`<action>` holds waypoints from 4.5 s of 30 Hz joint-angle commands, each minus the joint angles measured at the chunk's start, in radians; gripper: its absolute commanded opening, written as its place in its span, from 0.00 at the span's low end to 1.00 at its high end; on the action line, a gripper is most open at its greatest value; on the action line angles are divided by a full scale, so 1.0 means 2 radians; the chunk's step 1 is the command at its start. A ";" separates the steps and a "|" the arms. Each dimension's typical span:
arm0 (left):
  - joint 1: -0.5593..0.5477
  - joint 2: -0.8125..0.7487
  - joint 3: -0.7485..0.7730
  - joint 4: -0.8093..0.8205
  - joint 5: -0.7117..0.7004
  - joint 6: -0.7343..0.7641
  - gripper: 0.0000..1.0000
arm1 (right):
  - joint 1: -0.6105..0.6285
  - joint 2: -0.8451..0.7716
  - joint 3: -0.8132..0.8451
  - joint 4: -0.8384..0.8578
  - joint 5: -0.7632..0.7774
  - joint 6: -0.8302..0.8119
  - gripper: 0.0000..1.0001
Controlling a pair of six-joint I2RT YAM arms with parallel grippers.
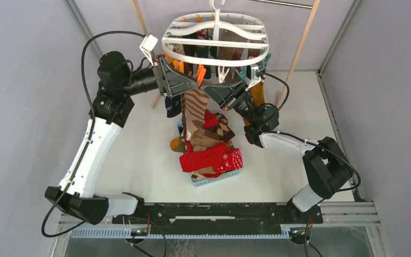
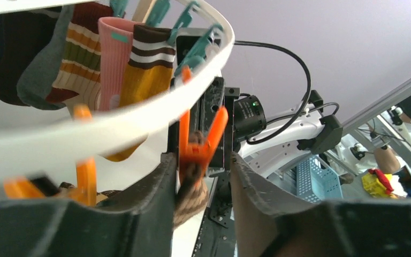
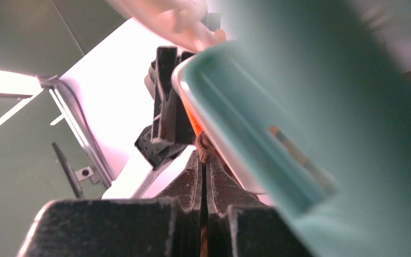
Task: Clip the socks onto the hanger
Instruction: Clamp the sock onto the hanger, then open the clamp at the hanger.
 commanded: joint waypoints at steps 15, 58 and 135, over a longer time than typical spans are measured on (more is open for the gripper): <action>0.000 -0.034 -0.046 -0.022 0.015 0.032 0.77 | 0.000 -0.008 0.023 0.044 -0.002 0.018 0.03; 0.010 -0.061 -0.005 -0.135 -0.051 0.140 0.00 | -0.025 -0.181 0.002 -0.353 0.122 -0.340 0.84; -0.029 0.034 0.109 -0.124 -0.135 0.103 0.64 | 0.191 -0.109 0.166 -0.551 0.382 -0.526 0.00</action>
